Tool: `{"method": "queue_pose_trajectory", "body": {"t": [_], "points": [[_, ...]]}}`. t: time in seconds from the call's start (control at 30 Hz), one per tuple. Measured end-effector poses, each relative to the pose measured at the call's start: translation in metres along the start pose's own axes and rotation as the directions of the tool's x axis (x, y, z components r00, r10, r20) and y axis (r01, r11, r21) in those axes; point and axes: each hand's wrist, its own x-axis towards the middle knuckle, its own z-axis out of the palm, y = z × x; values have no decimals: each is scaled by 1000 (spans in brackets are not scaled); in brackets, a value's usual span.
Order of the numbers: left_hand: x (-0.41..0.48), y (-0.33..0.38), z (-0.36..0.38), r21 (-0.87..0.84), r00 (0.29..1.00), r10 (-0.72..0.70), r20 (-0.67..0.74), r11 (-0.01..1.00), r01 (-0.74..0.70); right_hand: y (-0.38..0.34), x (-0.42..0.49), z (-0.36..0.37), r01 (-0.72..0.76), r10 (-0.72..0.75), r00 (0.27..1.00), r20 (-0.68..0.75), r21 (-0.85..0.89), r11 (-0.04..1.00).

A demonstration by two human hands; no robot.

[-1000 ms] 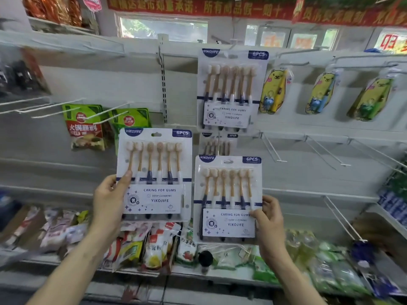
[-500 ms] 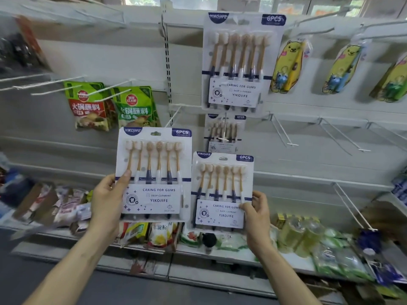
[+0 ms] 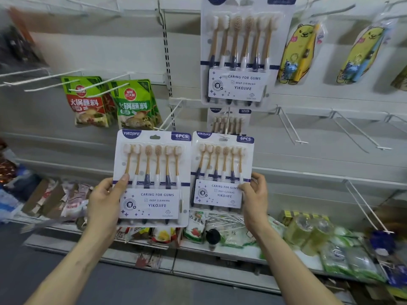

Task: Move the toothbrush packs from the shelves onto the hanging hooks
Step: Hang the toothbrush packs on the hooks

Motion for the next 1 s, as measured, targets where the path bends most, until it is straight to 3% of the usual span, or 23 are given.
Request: {"method": "queue_pose_trajectory", "body": {"t": [0.7,1.0], "points": [[14,1,45,-33,1000,7,6,999,-7,20,46,-10,-10,11,1000,18,-28,1000],[18,-7,55,-42,1000,8,-6,999,-8,33,115,3,-71,72,997,4,-53,996]]}}
